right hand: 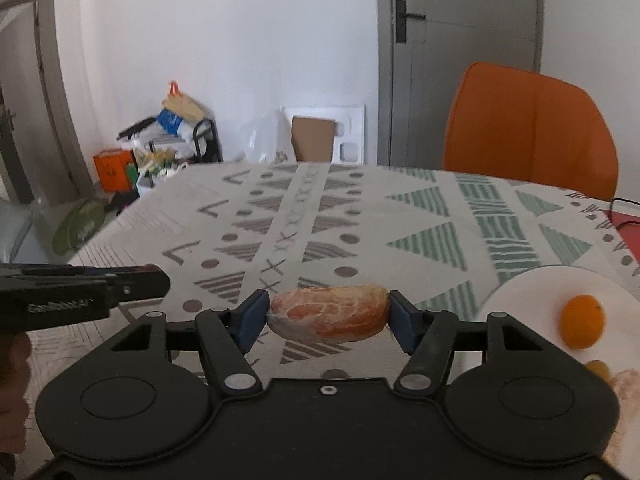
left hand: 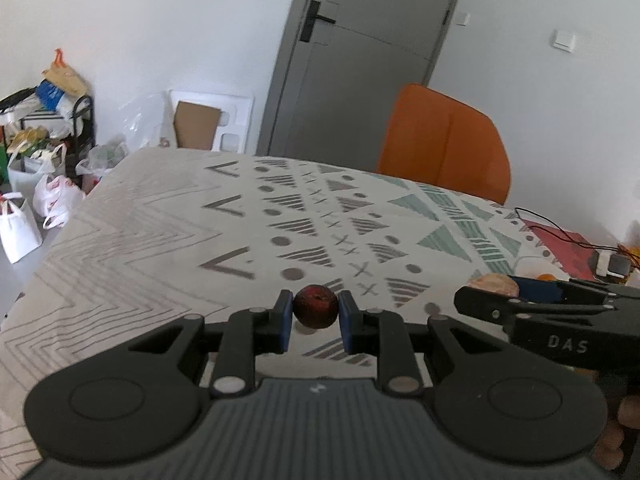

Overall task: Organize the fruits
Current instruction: 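Carry the plum and tangerine over the plate and open both tools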

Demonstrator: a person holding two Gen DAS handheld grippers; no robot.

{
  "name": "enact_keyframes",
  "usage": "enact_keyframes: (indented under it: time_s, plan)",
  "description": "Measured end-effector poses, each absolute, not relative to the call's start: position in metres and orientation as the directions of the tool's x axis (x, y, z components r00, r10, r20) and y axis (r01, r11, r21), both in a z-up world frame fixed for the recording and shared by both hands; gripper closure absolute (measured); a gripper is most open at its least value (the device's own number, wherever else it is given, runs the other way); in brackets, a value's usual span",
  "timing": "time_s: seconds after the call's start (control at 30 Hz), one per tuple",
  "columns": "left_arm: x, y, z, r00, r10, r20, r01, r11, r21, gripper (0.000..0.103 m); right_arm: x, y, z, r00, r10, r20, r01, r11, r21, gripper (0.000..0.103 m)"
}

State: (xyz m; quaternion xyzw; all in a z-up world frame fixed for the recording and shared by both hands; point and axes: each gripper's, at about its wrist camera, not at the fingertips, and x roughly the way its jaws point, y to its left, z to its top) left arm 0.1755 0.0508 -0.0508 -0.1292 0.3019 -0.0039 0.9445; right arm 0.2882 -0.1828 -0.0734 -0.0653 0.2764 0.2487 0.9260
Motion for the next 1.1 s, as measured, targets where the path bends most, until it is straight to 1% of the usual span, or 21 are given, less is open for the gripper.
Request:
enact_keyframes:
  time_s: [0.6,1.1]
  plan:
    - [0.192,-0.008,-0.036,0.823,-0.156,-0.546,0.044,0.976,-0.213,0.081,0.291,-0.263,-0.064,0.804,0.348,-0.482,-0.368,0.928,0.056,0.042]
    - [0.207,-0.052,-0.036,0.809,-0.194,-0.555,0.115,0.978,-0.174,0.081,0.302,-0.320,-0.072,0.848,0.256,-0.465,-0.251,0.965,0.075,0.041]
